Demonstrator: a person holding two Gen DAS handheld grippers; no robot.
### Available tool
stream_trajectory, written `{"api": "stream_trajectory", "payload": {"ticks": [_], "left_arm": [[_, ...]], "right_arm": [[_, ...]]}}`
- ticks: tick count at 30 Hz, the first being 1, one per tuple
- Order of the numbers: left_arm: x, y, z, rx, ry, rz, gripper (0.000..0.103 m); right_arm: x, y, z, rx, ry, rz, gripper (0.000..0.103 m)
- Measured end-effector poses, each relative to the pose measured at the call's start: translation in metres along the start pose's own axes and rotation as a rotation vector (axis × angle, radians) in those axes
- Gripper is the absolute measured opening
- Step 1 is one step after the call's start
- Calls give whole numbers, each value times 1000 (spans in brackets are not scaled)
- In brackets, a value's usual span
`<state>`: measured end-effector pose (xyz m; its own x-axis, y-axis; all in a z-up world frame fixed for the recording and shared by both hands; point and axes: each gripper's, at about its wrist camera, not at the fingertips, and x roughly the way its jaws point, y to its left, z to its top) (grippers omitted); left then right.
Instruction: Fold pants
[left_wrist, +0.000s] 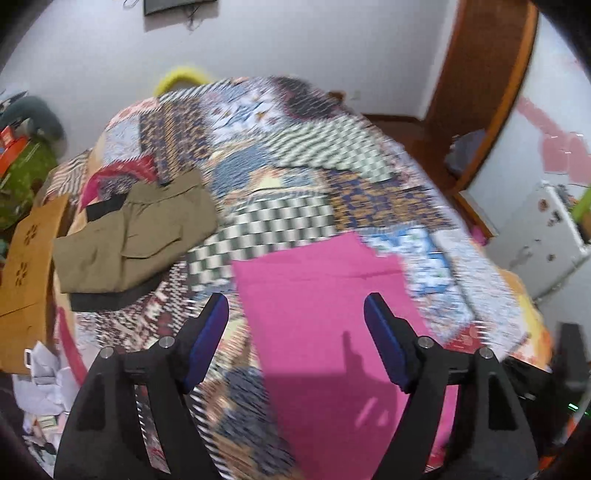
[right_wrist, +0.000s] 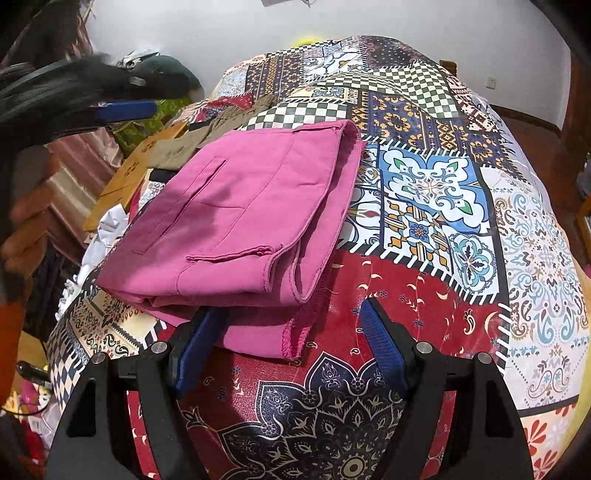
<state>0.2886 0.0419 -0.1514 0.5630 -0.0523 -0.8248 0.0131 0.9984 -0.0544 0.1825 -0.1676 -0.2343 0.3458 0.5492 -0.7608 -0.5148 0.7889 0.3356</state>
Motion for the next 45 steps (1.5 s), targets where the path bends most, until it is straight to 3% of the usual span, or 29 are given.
{"api": "stream_trajectory", "payload": {"ticks": [7, 9, 11, 22, 30, 34, 42, 45], "left_arm": [[73, 23, 11, 10, 124, 109, 76], [98, 26, 6, 14, 172, 149, 82], [112, 32, -1, 5, 189, 165, 94], [72, 55, -38, 31, 131, 289, 97], [28, 67, -79, -18, 152, 254, 97], [7, 62, -104, -17, 165, 203, 97], [-17, 51, -132, -91, 162, 88, 96], [-21, 42, -131, -81, 135, 83, 95]], "right_arm": [[-3, -4, 0, 16, -1, -3, 75], [-5, -5, 0, 19, -1, -7, 75], [-7, -6, 0, 24, -3, -17, 75], [-36, -12, 3, 27, -70, -77, 75], [-46, -8, 7, 36, -122, -76, 75], [-50, 1, 8, 21, -131, -52, 75], [-42, 18, 3, -28, -112, -45, 75], [-32, 16, -2, -21, -77, -47, 74]]}}
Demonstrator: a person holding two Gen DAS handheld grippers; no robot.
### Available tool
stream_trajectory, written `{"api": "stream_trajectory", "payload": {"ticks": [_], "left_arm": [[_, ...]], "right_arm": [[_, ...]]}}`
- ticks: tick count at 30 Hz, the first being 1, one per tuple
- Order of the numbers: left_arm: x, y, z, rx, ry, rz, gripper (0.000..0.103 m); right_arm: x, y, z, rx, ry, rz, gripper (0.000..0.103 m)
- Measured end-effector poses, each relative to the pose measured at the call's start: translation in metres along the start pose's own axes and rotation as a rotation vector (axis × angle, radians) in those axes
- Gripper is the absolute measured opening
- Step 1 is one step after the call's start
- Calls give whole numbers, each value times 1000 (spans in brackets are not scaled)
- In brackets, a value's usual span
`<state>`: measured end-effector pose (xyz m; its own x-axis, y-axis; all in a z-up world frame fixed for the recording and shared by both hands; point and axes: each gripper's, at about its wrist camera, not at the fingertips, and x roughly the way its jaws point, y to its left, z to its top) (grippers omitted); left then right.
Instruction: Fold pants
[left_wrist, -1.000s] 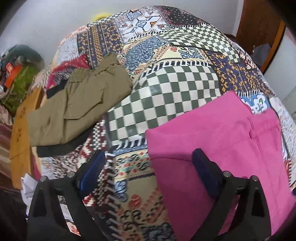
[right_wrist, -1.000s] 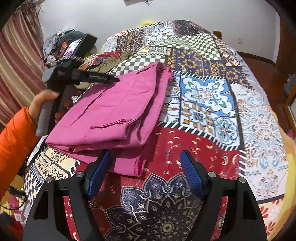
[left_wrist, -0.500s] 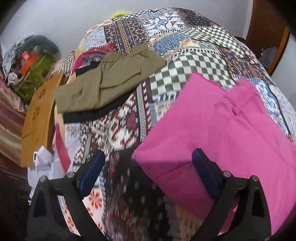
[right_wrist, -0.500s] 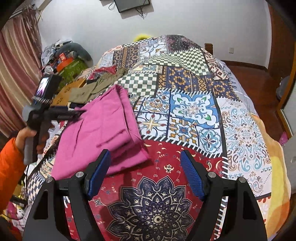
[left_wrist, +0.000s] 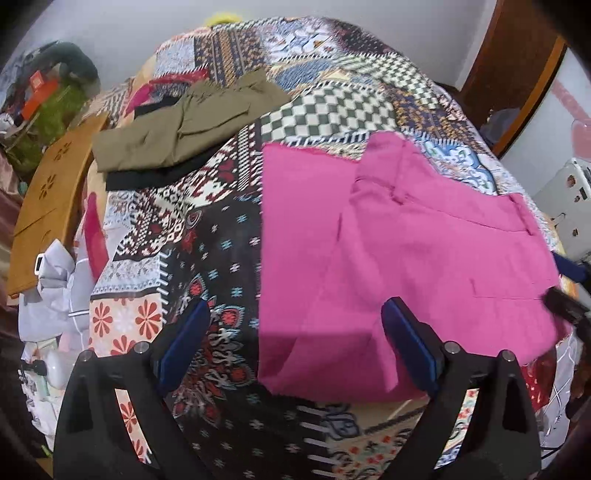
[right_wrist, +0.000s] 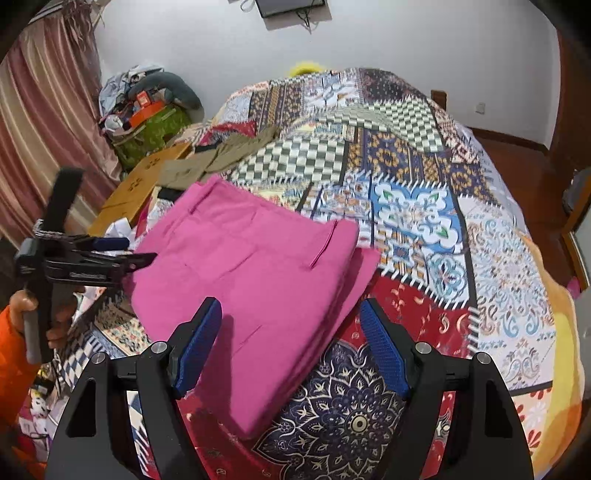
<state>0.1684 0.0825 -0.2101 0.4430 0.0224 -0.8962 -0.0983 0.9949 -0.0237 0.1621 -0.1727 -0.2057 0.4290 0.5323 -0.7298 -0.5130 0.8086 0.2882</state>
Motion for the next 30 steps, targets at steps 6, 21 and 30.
{"api": "stream_trajectory", "payload": {"ticks": [6, 21, 30], "left_arm": [[-2, -11, 0, 63, -78, 83, 92], [-6, 32, -11, 25, -64, 140, 91], [-26, 28, 30, -3, -123, 3, 90]], "right_arm": [[15, -12, -7, 63, 38, 33, 73], [20, -25, -6, 71, 33, -12, 70], [13, -37, 7, 55, 3, -105, 68]]}}
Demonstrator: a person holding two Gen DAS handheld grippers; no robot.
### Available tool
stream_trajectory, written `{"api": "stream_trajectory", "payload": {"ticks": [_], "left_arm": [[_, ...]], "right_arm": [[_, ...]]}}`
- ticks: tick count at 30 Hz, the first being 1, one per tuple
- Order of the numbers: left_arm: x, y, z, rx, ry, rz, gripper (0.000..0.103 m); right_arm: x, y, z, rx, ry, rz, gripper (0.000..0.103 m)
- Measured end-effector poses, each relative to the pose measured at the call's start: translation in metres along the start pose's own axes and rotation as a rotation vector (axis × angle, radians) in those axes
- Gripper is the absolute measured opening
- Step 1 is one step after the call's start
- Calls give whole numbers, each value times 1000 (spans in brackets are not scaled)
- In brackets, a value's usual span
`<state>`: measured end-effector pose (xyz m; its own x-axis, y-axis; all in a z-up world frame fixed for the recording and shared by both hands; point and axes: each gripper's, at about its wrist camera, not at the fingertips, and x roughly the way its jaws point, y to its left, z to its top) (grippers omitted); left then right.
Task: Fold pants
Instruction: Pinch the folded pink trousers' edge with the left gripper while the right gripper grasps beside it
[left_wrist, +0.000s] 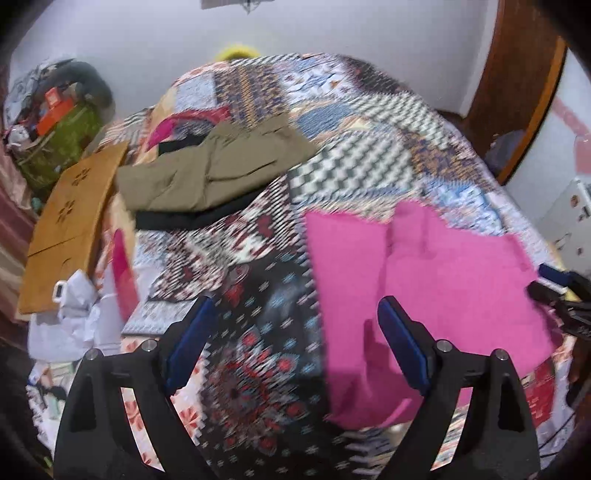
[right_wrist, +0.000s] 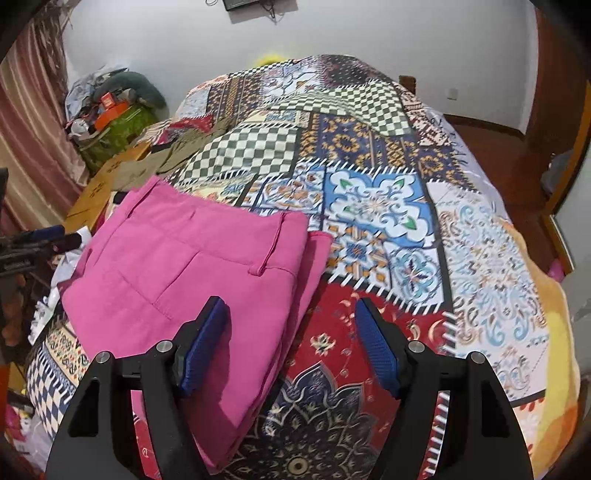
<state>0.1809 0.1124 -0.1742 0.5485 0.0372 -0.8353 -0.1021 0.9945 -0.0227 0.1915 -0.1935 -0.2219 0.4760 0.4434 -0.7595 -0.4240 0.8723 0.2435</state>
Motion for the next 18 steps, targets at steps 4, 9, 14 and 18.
{"api": "stream_trajectory", "payload": {"ticks": [4, 9, 14, 18], "left_arm": [[10, -14, 14, 23, 18, -68, 91], [46, -28, 18, 51, 106, -96, 91], [67, -17, 13, -26, 156, -170, 99], [72, -10, 10, -67, 162, -226, 99]], "right_arm": [[-9, -6, 6, 42, -24, 31, 68], [-2, -7, 8, 109, -2, 101, 68], [22, -6, 0, 137, 70, 132, 69], [24, -5, 0, 136, 62, 150, 69]]}}
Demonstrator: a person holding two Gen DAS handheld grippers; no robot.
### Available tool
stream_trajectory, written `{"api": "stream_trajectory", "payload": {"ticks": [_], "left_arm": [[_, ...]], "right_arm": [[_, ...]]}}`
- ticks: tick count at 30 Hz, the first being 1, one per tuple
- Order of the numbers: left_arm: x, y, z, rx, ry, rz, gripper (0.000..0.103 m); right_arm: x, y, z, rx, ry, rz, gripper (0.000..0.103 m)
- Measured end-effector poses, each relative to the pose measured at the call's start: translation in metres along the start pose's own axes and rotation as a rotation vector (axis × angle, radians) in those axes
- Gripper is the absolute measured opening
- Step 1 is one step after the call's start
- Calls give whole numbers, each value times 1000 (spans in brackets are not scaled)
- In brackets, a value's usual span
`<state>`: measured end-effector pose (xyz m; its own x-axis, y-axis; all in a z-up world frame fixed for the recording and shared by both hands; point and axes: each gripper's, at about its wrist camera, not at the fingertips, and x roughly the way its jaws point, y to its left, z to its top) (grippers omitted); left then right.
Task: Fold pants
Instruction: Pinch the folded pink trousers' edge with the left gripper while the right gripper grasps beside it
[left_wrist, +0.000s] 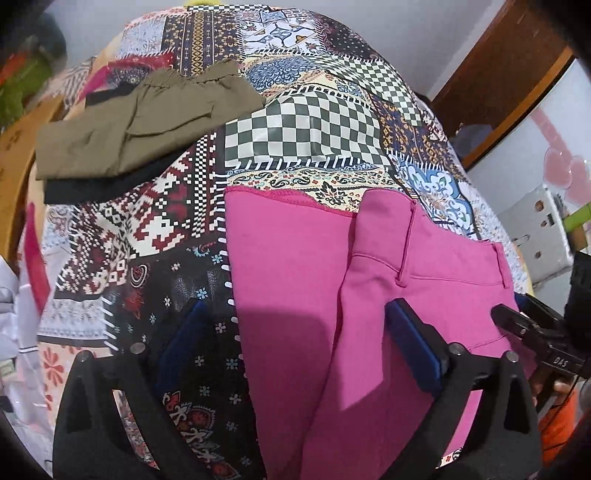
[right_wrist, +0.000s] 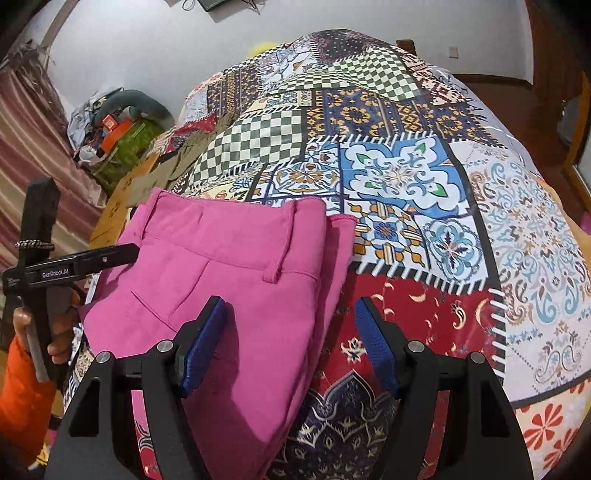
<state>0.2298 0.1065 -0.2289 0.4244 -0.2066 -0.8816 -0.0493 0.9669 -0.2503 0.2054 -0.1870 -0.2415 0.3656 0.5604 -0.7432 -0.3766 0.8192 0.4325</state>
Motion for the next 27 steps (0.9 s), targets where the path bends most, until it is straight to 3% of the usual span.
{"api": "stream_trajectory", "payload": {"ticks": [3, 5, 11, 19, 27], "left_arm": [[-4, -5, -2, 22, -28, -9, 88], [-8, -10, -1, 42, -44, -29, 67], [-12, -23, 2, 72, -46, -71, 31], [-26, -30, 6, 90, -90, -31, 13], [-50, -31, 10, 106, -165, 17, 8]], "right_arm": [[5, 4, 3, -23, 1, 2, 66], [7, 5, 5, -31, 3, 7, 61], [13, 4, 13, -25, 5, 44, 40], [8, 9, 26, -41, -11, 26, 21], [-1, 32, 38, -149, -70, -31, 17]]}}
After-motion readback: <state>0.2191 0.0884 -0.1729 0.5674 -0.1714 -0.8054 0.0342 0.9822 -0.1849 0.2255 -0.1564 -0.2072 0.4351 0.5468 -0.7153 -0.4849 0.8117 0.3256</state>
